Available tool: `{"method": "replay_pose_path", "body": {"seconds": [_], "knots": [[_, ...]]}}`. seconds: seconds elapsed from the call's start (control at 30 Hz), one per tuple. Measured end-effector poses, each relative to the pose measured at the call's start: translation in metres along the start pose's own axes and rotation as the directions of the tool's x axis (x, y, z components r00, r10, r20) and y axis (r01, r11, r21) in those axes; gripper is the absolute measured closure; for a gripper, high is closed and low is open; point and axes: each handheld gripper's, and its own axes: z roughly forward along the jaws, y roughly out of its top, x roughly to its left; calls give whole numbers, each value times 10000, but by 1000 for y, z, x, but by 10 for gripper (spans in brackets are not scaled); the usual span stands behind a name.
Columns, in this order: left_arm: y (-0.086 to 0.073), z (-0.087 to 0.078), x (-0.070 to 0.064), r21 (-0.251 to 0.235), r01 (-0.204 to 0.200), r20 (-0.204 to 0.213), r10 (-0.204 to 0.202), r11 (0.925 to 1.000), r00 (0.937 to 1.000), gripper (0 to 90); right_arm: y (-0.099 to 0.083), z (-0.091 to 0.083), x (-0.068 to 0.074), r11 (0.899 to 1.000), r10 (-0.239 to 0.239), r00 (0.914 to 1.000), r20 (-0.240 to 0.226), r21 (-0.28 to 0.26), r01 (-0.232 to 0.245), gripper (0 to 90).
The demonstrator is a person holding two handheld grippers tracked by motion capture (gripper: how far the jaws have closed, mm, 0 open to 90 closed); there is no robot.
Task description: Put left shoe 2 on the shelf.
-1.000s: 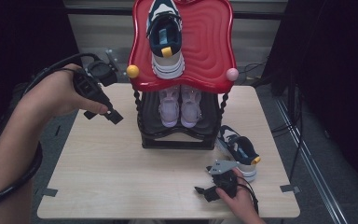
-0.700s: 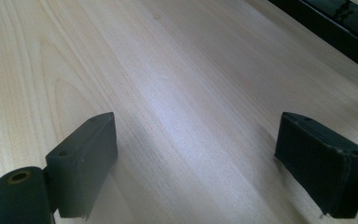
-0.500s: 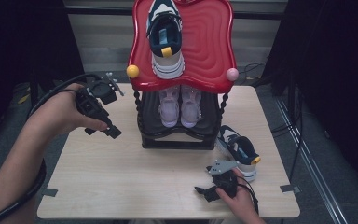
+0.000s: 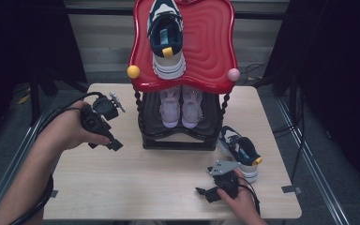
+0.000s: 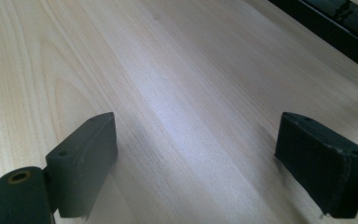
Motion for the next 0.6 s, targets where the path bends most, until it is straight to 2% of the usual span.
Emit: {"method": "replay_pose_path", "body": {"seconds": [0.23, 0.6], "knots": [[-8, 25, -3, -29, -29, 120, 29, 10000, 9999, 265, 0, 0, 0, 10000, 2, 10000, -23, -15, -2, 122], [-17, 75, -8, -267, 161, 733, -141, 9995, 9972, 267, 0, 0, 0, 10000, 4, 10000, -2, -16, -4, 122]]}}
